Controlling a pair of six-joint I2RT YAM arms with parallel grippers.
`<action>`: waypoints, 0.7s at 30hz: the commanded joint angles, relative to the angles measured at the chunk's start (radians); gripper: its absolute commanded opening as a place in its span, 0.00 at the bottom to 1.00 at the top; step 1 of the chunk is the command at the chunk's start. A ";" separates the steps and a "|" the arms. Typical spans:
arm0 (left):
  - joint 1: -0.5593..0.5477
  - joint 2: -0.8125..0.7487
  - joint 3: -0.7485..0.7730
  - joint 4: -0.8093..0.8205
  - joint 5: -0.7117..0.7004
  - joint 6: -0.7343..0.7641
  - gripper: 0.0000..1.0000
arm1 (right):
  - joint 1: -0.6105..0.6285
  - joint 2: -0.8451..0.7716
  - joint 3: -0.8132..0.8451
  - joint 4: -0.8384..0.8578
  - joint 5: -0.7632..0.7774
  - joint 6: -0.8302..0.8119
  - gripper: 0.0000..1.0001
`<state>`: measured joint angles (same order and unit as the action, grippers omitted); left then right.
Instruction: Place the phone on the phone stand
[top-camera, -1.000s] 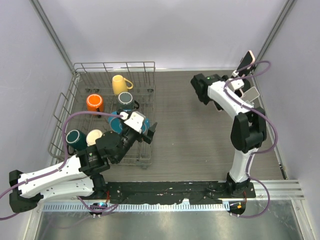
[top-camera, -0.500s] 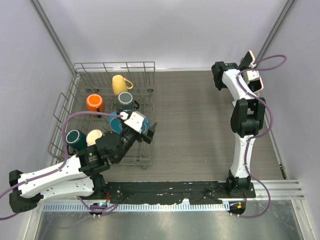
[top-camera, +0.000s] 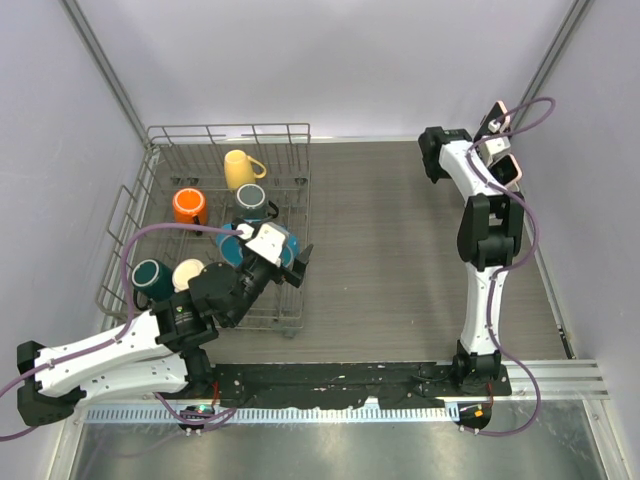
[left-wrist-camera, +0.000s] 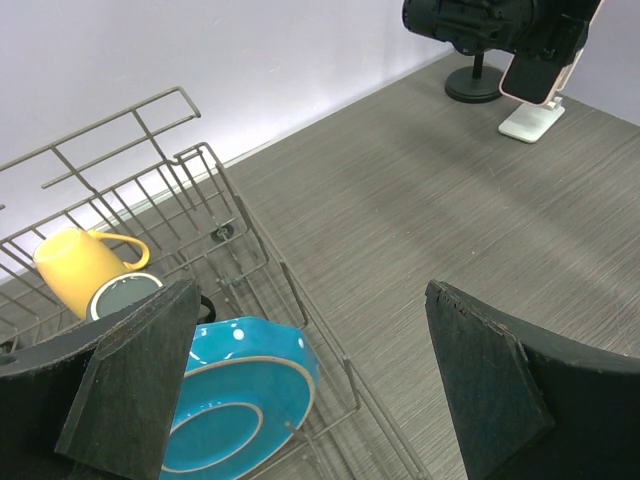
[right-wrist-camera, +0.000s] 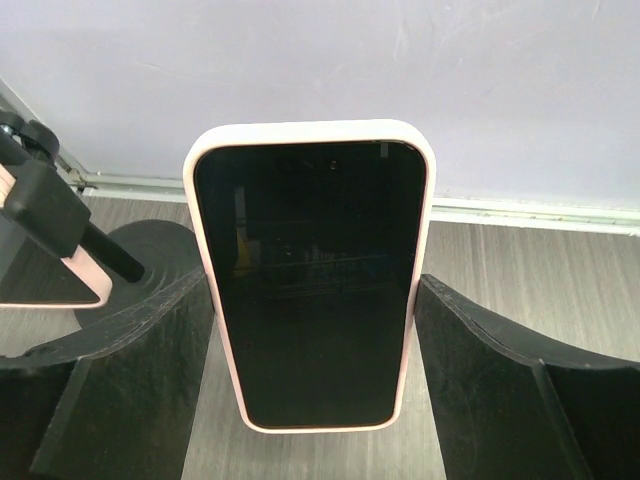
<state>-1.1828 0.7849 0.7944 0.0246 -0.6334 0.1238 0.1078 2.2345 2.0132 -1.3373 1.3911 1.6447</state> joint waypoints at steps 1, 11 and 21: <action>-0.003 -0.013 0.019 0.028 0.000 -0.003 0.99 | -0.006 -0.234 -0.186 0.316 0.035 -0.424 0.00; -0.003 -0.016 0.023 0.024 0.003 -0.006 0.99 | -0.072 -0.455 -0.508 1.130 -0.202 -0.989 0.00; -0.003 -0.004 0.019 0.029 -0.008 0.002 0.99 | -0.092 -0.461 -0.814 1.803 -0.277 -1.313 0.00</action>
<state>-1.1828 0.7841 0.7944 0.0246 -0.6319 0.1226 0.0166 1.7950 1.2022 0.1078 1.1057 0.4900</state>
